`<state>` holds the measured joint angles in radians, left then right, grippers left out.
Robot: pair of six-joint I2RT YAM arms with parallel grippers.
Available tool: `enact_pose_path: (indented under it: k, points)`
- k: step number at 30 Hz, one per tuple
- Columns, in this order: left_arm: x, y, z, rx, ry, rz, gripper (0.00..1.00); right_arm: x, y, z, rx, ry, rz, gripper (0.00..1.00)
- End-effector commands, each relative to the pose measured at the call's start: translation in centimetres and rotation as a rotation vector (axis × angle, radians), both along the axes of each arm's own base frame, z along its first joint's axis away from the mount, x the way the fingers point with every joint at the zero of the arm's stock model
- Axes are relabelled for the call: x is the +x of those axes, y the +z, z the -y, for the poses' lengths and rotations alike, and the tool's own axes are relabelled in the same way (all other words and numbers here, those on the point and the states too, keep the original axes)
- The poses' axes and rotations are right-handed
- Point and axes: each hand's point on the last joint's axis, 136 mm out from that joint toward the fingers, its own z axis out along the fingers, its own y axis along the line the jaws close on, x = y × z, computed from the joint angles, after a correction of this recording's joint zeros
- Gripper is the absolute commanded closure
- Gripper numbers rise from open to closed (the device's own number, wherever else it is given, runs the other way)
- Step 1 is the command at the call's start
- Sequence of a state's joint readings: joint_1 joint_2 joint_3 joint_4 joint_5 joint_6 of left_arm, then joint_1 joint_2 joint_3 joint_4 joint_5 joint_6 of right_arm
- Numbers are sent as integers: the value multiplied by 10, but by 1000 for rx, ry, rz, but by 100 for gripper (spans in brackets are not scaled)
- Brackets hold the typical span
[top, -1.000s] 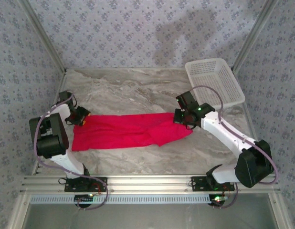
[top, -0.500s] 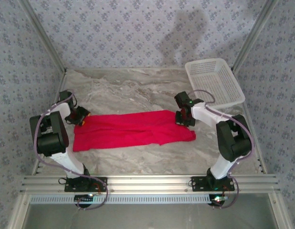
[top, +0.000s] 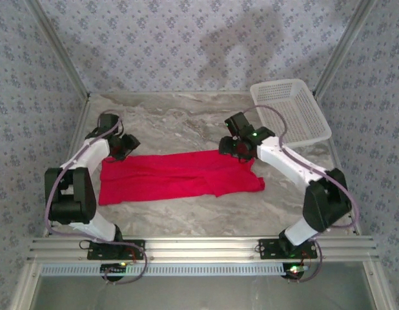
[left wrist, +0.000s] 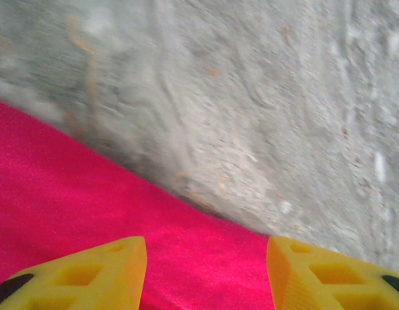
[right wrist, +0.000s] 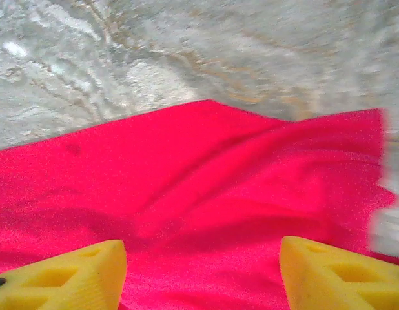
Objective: Fold the inside-out t-shirt
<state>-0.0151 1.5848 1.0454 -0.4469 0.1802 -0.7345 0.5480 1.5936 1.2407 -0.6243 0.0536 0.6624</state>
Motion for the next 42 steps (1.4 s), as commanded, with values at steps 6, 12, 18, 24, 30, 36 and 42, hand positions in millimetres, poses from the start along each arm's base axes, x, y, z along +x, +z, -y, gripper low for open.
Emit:
enact_pose_path:
  k: [6,12,18,24,30,36,42]
  points:
    - [-17,-57,-26,-9,53,-180,48,-3,-121,52,-36,-206,-267,49]
    - [-31,-71,-59,-1,115,-221,48,-27,-125,76,-66,-213,-292,47]
    - [-16,-52,-40,-8,40,-174,47,-31,-65,79,-156,-72,-213,19]
    - [-9,-37,-32,-8,4,-158,47,-41,-71,116,-243,-59,-282,3]
    - [-5,-32,-30,-24,3,-144,47,-25,-103,110,-211,-38,-309,5]
    - [-13,-43,-31,-20,0,-176,47,-25,-133,99,-219,-8,-373,30]
    - [-18,-49,-29,-30,2,-179,47,-34,-138,102,-233,-22,-412,73]
